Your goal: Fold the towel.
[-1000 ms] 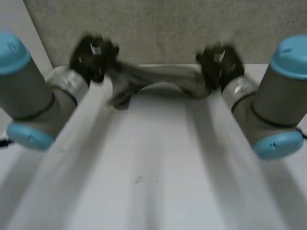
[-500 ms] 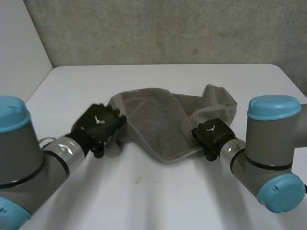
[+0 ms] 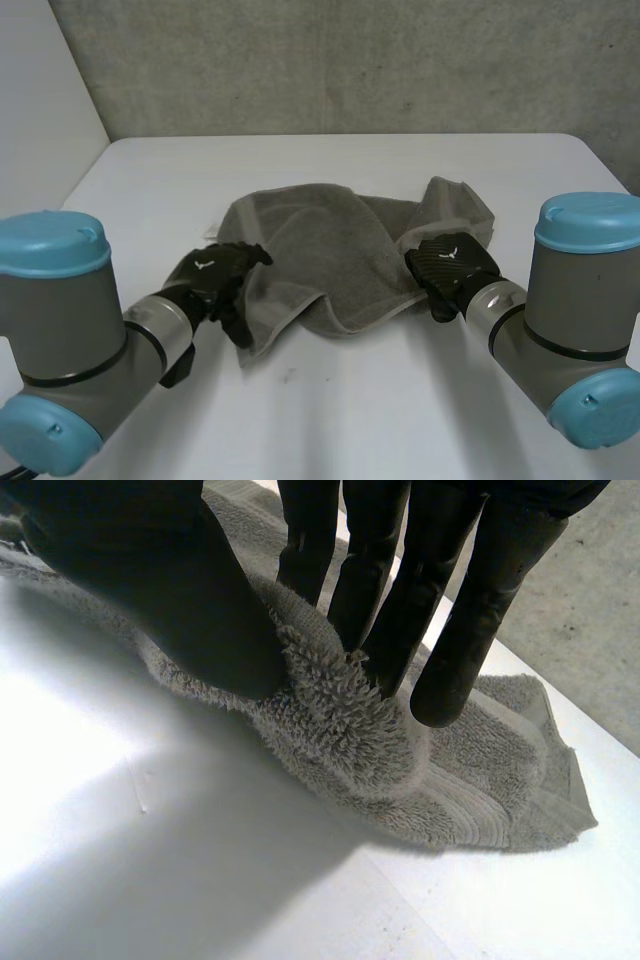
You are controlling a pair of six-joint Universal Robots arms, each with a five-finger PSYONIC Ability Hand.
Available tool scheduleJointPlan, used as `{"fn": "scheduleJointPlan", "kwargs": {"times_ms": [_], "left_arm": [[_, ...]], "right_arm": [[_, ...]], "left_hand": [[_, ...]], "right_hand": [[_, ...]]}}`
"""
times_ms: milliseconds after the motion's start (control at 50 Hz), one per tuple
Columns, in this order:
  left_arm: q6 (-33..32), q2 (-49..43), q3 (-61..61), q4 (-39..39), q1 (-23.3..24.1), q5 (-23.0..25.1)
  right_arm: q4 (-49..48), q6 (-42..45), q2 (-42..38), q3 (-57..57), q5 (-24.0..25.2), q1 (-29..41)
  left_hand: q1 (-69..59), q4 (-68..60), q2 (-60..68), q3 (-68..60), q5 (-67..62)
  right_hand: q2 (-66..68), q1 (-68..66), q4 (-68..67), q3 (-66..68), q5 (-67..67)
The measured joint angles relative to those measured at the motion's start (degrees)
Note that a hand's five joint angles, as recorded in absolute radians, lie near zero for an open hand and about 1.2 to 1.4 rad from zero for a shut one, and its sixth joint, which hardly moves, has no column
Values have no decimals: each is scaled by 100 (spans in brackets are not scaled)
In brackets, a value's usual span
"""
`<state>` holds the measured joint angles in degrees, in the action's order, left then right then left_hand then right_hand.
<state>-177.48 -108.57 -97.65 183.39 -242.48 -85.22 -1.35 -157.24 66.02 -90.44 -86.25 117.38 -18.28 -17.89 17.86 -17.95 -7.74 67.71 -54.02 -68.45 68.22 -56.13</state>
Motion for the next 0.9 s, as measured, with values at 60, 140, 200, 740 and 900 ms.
{"fn": "scheduleJointPlan", "kwargs": {"times_ms": [60,140,200,740,900], "left_arm": [[112,54,-12,-73,144,-31],[348,179,-29,-178,501,-165],[439,177,-11,-194,765,-389],[-669,-1073,977,1218,1421,-2314],[-1480,61,195,1520,955,-2273]], "right_arm": [[-16,2,-8,-2,-13,-4],[-47,7,-25,-11,-28,-5],[-63,8,-37,-30,-32,0],[-169,7,-14,-200,-14,45],[503,22,16,-33,232,54]], "left_hand": [[12,1,0,0,0],[12,0,0,0,0],[9,-12,19,-13,-25],[-4632,-4794,4813,-4792,-4774],[-4879,-5130,5137,-5117,-5087]], "right_hand": [[0,0,0,0,0],[0,0,0,0,0],[0,0,0,0,0],[0,0,-1,0,0],[-2150,1474,2217,-2191,1884]]}}
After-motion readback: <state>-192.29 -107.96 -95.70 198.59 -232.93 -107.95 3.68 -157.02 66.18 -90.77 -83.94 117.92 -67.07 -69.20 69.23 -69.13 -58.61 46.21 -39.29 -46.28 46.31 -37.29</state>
